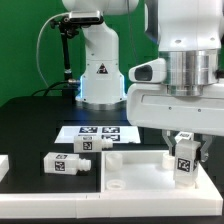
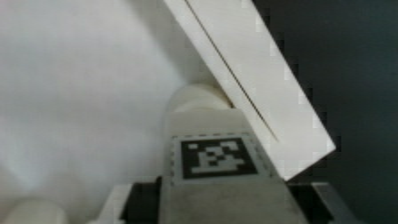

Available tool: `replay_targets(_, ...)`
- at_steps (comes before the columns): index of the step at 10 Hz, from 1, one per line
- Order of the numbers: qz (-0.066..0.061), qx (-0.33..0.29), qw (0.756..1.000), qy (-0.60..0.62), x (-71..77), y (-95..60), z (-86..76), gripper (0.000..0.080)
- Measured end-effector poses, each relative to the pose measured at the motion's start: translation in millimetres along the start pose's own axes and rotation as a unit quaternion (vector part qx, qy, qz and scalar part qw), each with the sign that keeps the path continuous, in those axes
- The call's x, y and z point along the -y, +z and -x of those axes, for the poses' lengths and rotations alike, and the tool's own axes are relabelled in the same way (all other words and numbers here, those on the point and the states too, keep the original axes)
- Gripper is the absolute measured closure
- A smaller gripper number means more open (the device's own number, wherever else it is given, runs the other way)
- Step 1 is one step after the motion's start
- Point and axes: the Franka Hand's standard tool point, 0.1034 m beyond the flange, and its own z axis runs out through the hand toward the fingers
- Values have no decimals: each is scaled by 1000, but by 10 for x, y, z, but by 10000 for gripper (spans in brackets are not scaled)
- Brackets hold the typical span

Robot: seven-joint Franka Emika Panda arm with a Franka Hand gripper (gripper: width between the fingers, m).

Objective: Assemble one leg

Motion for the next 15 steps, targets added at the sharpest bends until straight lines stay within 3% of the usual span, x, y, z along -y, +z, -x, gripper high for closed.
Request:
replay_targets(2, -6, 15, 982, 186, -18, 7, -5, 512)
replay_targets(3, -7, 34, 956, 293, -3, 13, 23, 512)
replay_targets(4, -8, 43, 939, 341, 3, 19, 24, 512)
replay_targets(6, -7, 43, 931, 363, 6, 21, 31, 512)
replay_targets(8, -3, 29, 980, 196, 2, 20, 39, 512)
replay_targets(9, -9, 29, 996, 86, -1, -2, 11, 399)
replay_targets(10, -14, 28, 1000, 2, 5, -27, 1, 262)
replay_targets(11, -15, 28, 999, -41, 9, -32, 7, 262)
replay_targets(12, -15, 27, 997, -66, 0, -25, -2, 170)
replay_targets(14, -8, 19, 988, -153, -18, -24, -24, 156)
replay_targets(15, 0, 12, 965, -263, -20, -26, -27, 150)
